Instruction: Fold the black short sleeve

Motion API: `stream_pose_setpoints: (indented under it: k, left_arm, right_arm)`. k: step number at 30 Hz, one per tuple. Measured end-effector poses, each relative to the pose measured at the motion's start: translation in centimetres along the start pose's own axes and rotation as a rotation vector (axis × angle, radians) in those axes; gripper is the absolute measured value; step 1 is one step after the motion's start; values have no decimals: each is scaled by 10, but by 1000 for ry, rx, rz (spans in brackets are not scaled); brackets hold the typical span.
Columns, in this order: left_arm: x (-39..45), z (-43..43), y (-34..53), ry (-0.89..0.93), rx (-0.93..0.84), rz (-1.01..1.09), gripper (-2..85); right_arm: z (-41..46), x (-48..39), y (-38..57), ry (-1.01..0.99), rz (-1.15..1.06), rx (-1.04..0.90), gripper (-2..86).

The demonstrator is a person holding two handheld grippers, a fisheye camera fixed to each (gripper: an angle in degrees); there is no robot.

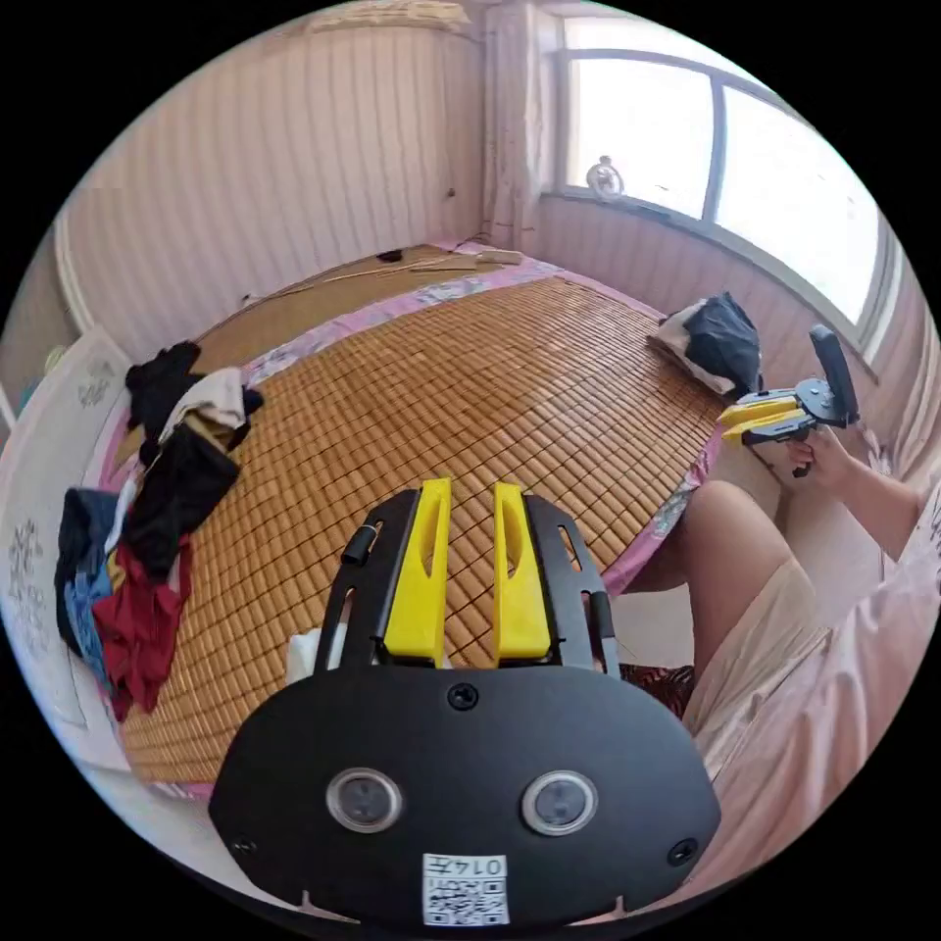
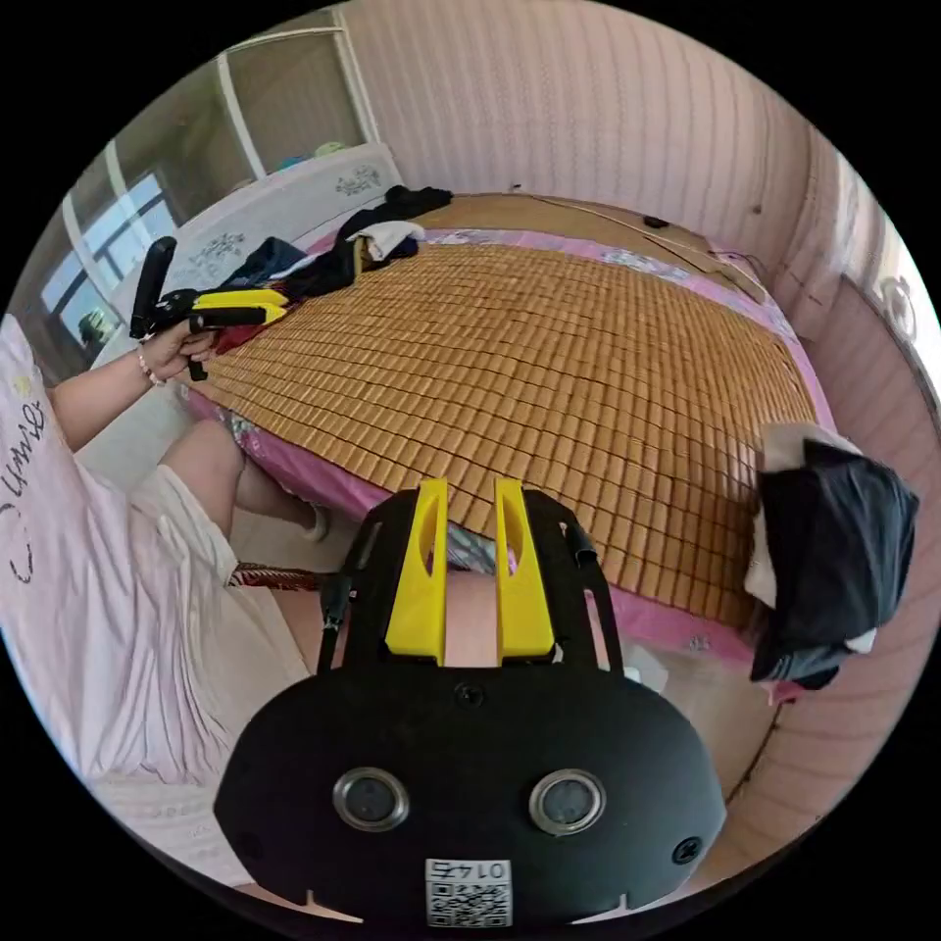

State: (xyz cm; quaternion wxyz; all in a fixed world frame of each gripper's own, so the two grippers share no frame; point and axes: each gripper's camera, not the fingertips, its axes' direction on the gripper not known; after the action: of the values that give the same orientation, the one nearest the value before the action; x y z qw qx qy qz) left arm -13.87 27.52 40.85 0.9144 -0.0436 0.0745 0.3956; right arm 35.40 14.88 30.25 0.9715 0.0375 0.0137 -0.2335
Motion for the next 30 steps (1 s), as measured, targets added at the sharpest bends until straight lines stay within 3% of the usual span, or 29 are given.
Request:
stream_pose_setpoints:
  k: [3, 9, 17, 24, 27, 30]
  left_arm:
    - [-74, -33, 50, -60, 12, -179, 79]
    - [-188, -52, 97, -221, 68, -309, 80]
    - [-361, -7, 64, -337, 110, -472, 15]
    - [-487, 69, 31, -156, -51, -685, 110]
    - [-509, 91, 24, -154, -183, -722, 77]
    - [-506, 77, 15, -203, -141, -617, 2]
  right_arm:
    - [29, -38, -87, -126, -181, -5, 79]
    - [98, -95, -266, -219, -399, -82, 90]
    - [226, -116, -484, -231, -378, -238, 110]
    - [319, -104, -630, -284, -58, -208, 129]
    - [344, -96, -666, -282, 66, -170, 134]
    - [362, -80, -690, -296, 197, -183, 79]
